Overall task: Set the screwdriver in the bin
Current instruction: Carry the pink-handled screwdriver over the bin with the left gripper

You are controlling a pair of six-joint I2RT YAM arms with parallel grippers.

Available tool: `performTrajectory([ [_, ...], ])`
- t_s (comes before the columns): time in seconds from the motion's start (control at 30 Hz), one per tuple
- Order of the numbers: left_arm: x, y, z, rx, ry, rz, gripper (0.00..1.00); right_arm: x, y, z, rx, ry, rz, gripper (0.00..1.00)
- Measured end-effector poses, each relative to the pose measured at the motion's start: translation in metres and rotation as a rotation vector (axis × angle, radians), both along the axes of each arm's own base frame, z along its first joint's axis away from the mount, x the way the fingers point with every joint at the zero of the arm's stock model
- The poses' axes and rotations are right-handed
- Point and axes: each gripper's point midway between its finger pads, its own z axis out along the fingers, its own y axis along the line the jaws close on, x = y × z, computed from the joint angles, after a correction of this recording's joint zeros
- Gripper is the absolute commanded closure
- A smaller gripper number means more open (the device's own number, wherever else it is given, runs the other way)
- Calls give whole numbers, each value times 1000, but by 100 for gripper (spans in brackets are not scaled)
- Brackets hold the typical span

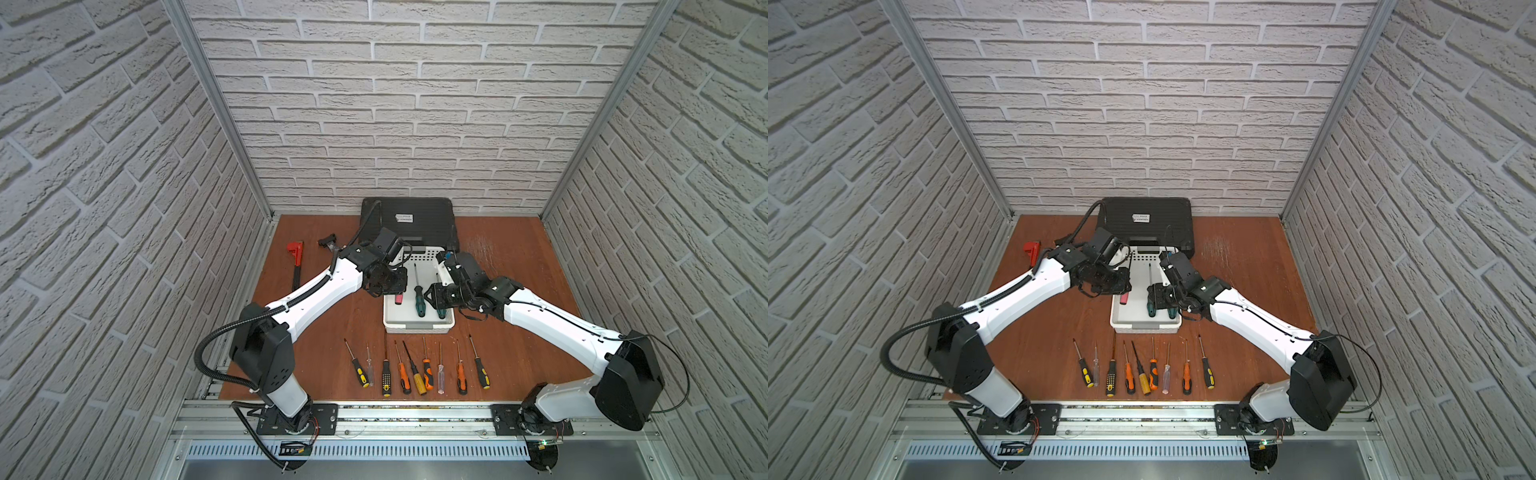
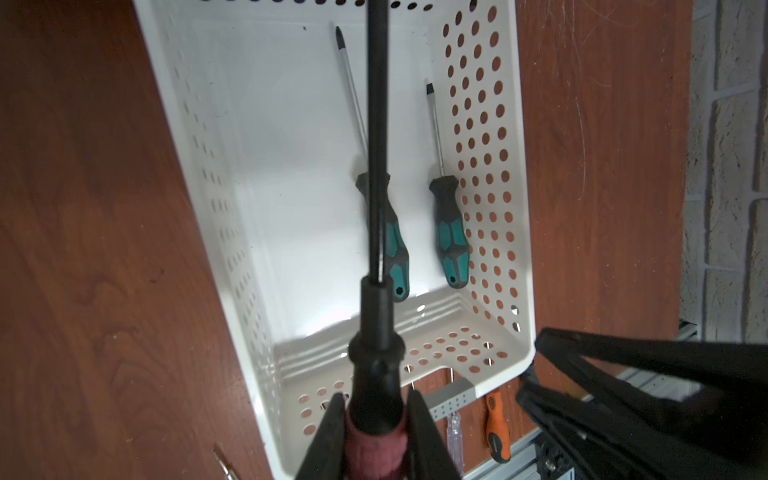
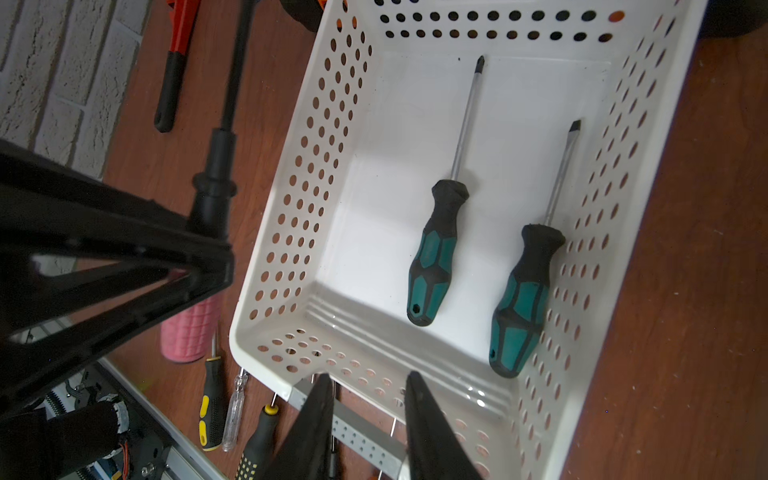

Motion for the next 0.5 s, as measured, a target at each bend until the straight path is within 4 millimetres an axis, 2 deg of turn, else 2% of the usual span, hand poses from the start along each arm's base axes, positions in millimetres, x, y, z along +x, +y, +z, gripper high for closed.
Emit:
performTrajectory([
  [0.23,18,-16,-45,55,64,-3,97,-10,-15,18,-7,-46,-19,68],
  [0.4,23,-21,-85,102,129,1,97,-27,-33,12,-42,-34,-35,68],
  [0.5,27,-25,-100,115,146,4,97,-33,-38,8,-56,-23,-40,68],
])
